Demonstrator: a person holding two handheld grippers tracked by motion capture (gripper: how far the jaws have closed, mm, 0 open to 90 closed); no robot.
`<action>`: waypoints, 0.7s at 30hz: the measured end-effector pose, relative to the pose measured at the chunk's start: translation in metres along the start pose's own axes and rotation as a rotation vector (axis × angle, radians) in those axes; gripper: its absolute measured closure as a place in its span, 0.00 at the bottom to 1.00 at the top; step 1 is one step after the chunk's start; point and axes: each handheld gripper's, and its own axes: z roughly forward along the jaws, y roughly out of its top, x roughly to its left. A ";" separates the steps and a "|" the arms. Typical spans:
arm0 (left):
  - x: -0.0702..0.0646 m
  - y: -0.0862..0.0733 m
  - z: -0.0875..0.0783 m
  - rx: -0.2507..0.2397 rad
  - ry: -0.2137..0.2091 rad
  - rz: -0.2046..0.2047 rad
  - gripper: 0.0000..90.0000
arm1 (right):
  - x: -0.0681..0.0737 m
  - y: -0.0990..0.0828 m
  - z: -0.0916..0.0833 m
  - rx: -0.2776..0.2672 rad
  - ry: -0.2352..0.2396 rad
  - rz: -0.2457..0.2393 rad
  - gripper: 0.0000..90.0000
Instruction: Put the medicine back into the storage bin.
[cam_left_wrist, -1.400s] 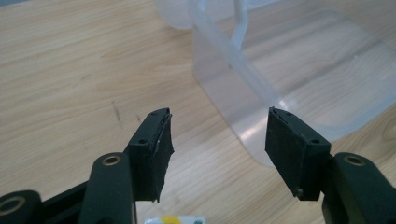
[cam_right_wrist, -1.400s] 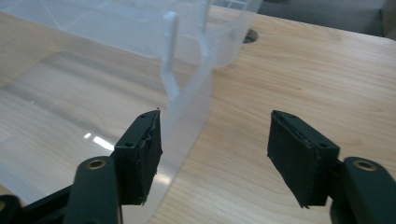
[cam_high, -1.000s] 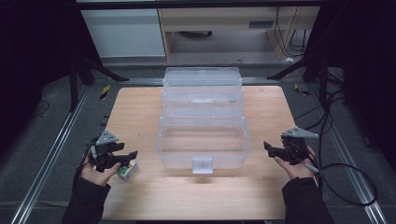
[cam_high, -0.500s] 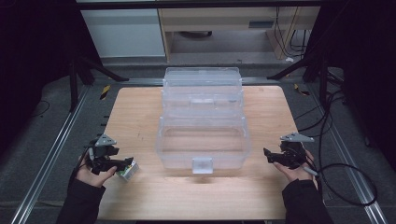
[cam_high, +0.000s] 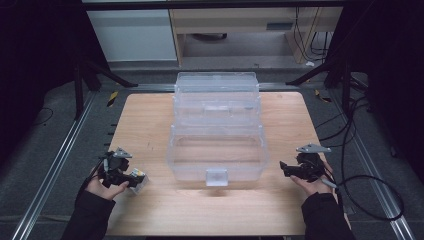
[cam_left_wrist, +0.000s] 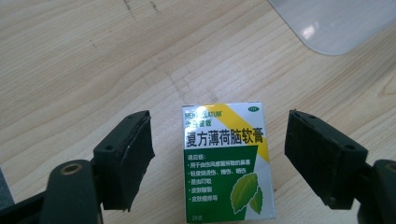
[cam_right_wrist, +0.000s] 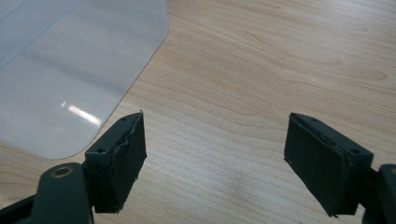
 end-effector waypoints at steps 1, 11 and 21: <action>0.000 0.000 0.000 0.000 0.000 0.000 0.25 | 0.000 0.000 0.000 0.000 0.000 0.000 0.23; 0.004 -0.002 0.009 0.063 -0.018 -0.001 0.27 | 0.000 -0.002 0.004 0.016 0.002 -0.006 0.23; 0.002 -0.003 0.021 0.142 -0.039 0.008 0.33 | 0.000 -0.002 0.006 0.029 0.007 -0.008 0.23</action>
